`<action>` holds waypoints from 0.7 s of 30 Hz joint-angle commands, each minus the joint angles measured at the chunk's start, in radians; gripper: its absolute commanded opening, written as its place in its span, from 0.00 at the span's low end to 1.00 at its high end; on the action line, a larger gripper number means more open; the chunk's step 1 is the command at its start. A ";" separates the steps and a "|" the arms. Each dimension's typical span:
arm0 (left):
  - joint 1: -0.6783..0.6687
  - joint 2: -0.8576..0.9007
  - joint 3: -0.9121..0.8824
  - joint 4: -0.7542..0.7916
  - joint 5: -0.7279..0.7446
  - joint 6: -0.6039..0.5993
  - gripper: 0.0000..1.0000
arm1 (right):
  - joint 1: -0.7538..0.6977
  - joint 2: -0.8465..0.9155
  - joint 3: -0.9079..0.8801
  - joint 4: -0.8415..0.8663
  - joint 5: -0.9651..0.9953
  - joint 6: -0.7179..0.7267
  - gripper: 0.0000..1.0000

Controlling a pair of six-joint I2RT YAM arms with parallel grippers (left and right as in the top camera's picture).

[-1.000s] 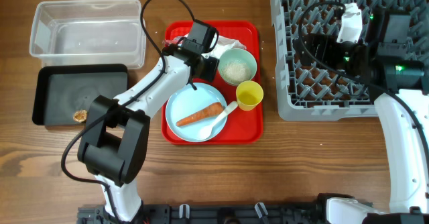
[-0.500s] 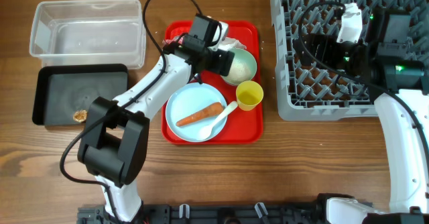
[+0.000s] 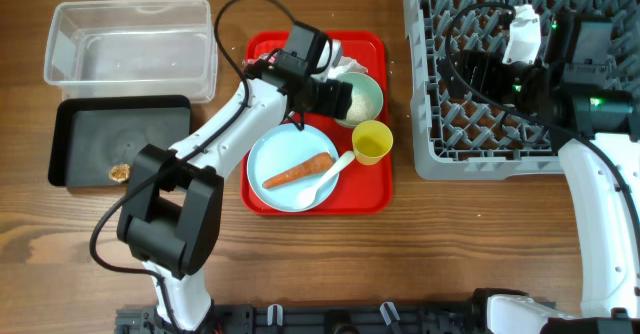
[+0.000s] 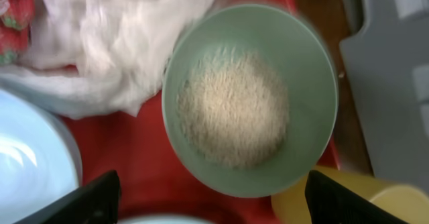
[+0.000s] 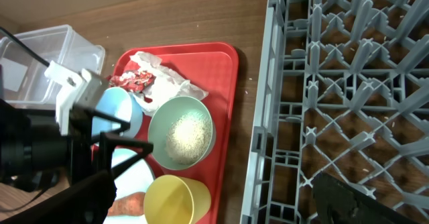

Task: Sort waste into correct bins and load items into the dishwasher rack
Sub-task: 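Grasp the rim of the green rice bowl with the left gripper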

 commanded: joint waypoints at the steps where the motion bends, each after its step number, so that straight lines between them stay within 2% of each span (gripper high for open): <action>1: 0.014 -0.050 0.098 -0.194 0.039 -0.113 0.81 | 0.004 0.012 0.021 0.003 0.026 0.003 0.97; 3: 0.021 -0.081 0.107 -0.243 0.039 -0.153 0.79 | 0.004 0.012 0.021 0.005 0.026 0.003 0.97; 9: 0.023 -0.126 0.106 -0.361 0.039 -0.151 0.81 | 0.004 0.012 0.021 0.007 0.020 0.003 0.97; 13: 0.024 -0.128 0.107 -0.437 0.039 -0.148 0.82 | 0.011 0.013 0.021 0.048 -0.014 0.011 0.88; 17: 0.026 -0.154 0.107 -0.427 0.039 -0.145 0.82 | 0.071 0.037 0.021 0.118 0.002 0.045 0.88; 21: 0.030 -0.193 0.107 -0.349 0.040 -0.145 0.83 | 0.132 0.075 0.021 0.151 0.065 0.075 0.88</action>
